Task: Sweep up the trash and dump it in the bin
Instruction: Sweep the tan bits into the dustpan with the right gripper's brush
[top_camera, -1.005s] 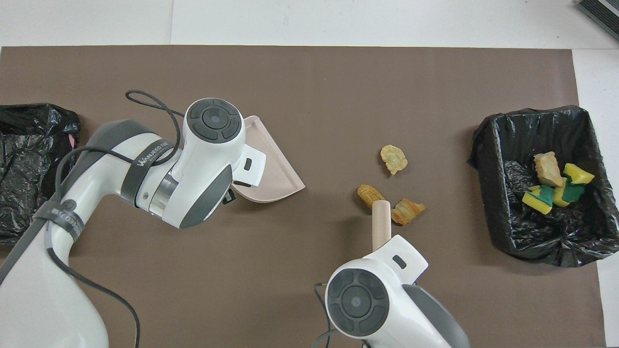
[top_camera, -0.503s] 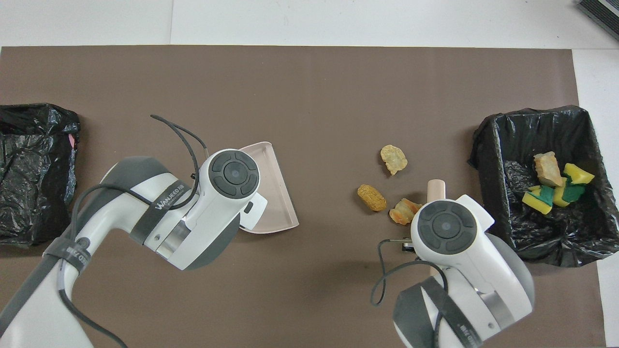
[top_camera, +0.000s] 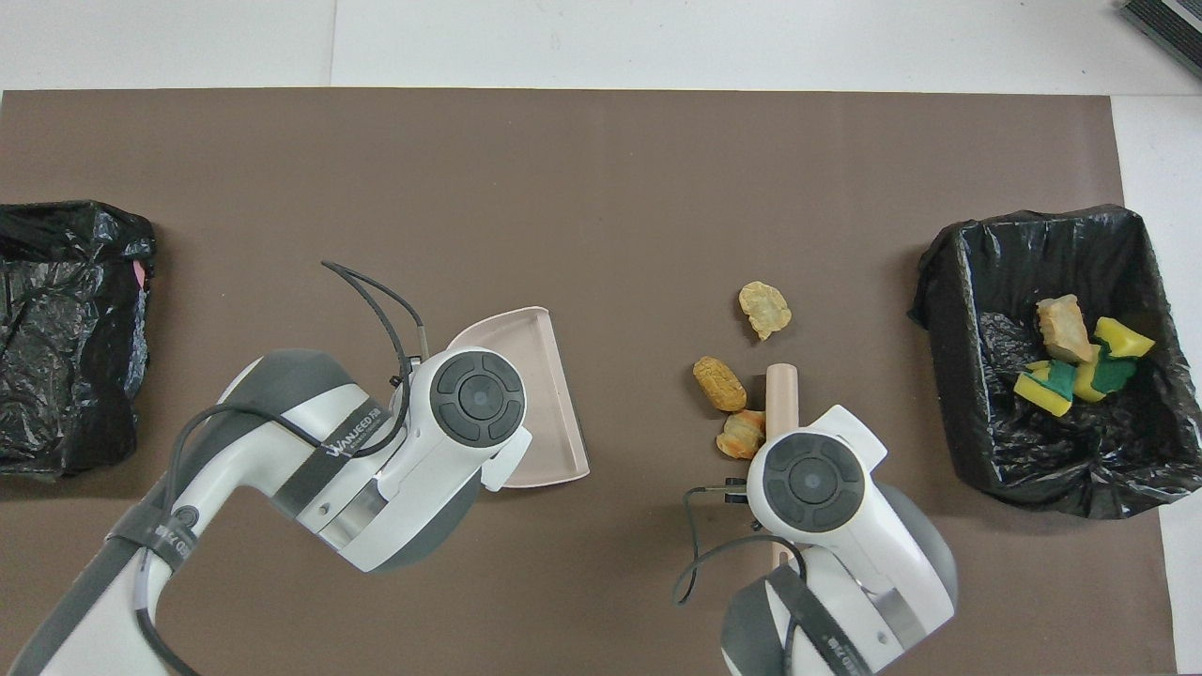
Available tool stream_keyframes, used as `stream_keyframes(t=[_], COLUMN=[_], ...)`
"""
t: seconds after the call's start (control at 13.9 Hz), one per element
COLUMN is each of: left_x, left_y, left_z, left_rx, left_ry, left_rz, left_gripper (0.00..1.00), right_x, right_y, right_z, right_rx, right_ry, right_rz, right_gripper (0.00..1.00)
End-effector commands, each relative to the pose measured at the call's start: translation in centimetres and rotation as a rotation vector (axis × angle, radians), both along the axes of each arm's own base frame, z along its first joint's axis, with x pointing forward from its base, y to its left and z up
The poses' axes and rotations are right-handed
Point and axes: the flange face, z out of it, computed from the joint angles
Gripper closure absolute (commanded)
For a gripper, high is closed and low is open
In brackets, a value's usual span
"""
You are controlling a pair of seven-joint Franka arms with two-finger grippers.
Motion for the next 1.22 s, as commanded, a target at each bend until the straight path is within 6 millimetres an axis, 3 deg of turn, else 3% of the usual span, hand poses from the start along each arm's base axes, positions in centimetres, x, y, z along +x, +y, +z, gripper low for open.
stream_keyframes(t=[0.0, 0.22, 0.43, 0.72, 0.86, 1.01, 1.15], left_x=[-1.3, -1.2, -1.2, -1.0, -0.7, -0.4, 0.0], left_y=[0.4, 0.2, 0.2, 0.2, 0.2, 0.2, 0.2], left_z=[-0.3, -0.3, -0.2, -0.3, -0.3, -0.3, -0.4], left_rx=[0.01, 0.001, 0.0, -0.011, -0.019, -0.033, -0.047], left_ry=[0.006, -0.002, -0.003, -0.013, -0.019, -0.038, -0.05], left_rz=[-0.043, -0.047, -0.048, -0.049, -0.048, -0.055, -0.057], left_gripper=[1.0, 1.0, 1.0, 1.0, 1.0, 1.0, 1.0], right_x=[1.1, 3.3, 2.7, 2.4, 2.3, 2.2, 2.8], right_y=[5.4, 12.0, 14.5, 14.4, 14.9, 15.5, 15.1], right_z=[-1.9, -1.1, -0.7, -1.4, -1.1, 0.0, 2.5], right_rx=[0.04, 0.108, 0.175, 0.398, 0.451, 0.509, 0.531], right_ry=[-0.009, -0.031, -0.03, 0.086, 0.095, 0.091, 0.062], right_rz=[-0.049, -0.05, 0.143, 0.436, 0.494, 0.465, 0.446], right_gripper=[1.0, 1.0, 1.0, 1.0, 1.0, 1.0, 1.0])
